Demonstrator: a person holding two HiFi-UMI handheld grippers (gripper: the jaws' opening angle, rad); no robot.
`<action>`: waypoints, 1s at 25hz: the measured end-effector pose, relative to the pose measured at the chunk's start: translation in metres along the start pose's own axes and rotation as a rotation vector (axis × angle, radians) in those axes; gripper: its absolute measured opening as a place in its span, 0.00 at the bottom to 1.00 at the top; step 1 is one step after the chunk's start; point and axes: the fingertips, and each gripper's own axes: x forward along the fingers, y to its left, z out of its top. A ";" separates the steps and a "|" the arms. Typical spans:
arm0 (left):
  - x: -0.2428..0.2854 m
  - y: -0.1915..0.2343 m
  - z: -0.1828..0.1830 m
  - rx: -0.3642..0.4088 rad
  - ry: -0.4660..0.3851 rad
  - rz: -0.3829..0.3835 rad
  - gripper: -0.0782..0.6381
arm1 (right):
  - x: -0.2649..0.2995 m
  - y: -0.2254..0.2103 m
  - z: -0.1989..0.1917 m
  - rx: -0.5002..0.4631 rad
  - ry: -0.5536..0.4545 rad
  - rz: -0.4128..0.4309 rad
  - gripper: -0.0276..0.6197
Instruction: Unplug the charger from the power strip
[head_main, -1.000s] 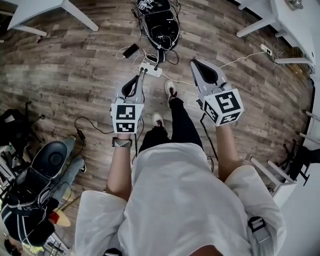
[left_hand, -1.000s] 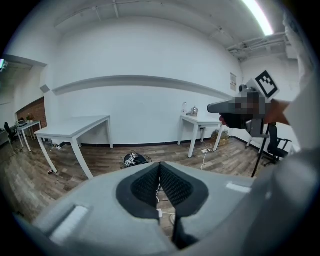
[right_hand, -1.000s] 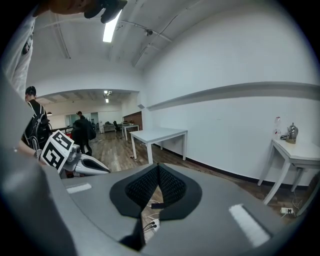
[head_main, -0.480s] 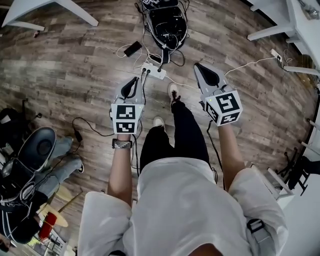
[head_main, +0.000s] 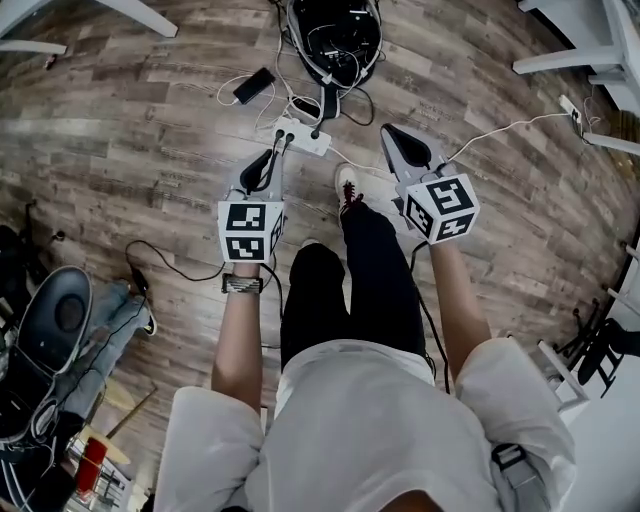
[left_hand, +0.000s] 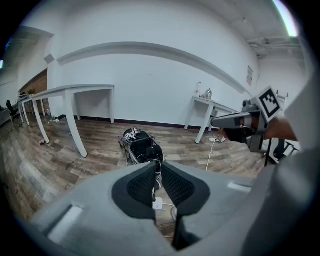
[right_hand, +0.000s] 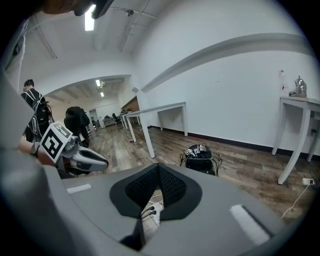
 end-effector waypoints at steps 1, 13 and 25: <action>0.010 0.002 -0.006 -0.003 0.006 -0.005 0.15 | 0.008 -0.005 -0.008 -0.001 0.008 0.003 0.05; 0.119 0.048 -0.087 -0.020 0.048 0.040 0.16 | 0.096 -0.056 -0.121 0.013 0.080 0.032 0.05; 0.229 0.055 -0.187 -0.017 0.093 -0.017 0.21 | 0.190 -0.091 -0.244 0.032 0.132 0.068 0.05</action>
